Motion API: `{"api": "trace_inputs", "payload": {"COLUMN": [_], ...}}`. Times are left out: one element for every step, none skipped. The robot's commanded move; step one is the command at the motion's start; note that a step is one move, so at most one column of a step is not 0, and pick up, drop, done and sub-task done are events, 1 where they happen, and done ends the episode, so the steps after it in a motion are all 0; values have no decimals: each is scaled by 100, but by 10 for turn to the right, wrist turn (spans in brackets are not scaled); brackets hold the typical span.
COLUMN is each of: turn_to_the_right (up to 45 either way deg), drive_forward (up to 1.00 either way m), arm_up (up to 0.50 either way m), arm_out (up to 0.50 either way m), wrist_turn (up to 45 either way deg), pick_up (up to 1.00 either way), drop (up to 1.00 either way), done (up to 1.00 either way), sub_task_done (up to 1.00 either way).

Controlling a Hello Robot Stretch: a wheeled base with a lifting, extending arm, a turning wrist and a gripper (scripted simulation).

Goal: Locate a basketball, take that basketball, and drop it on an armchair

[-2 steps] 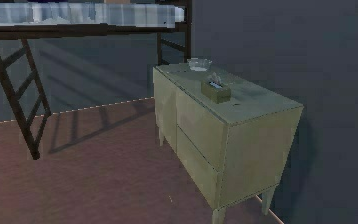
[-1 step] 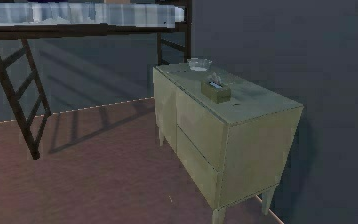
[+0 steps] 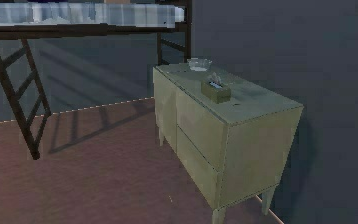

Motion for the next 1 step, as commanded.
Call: {"api": "trace_inputs", "payload": {"turn_to_the_right": [0], "drive_forward": [0], "arm_up": [10], "arm_out": [0], "wrist_turn": [0], "pick_up": [0], "drop": [0], "done": [0], "sub_task_done": [0]}}
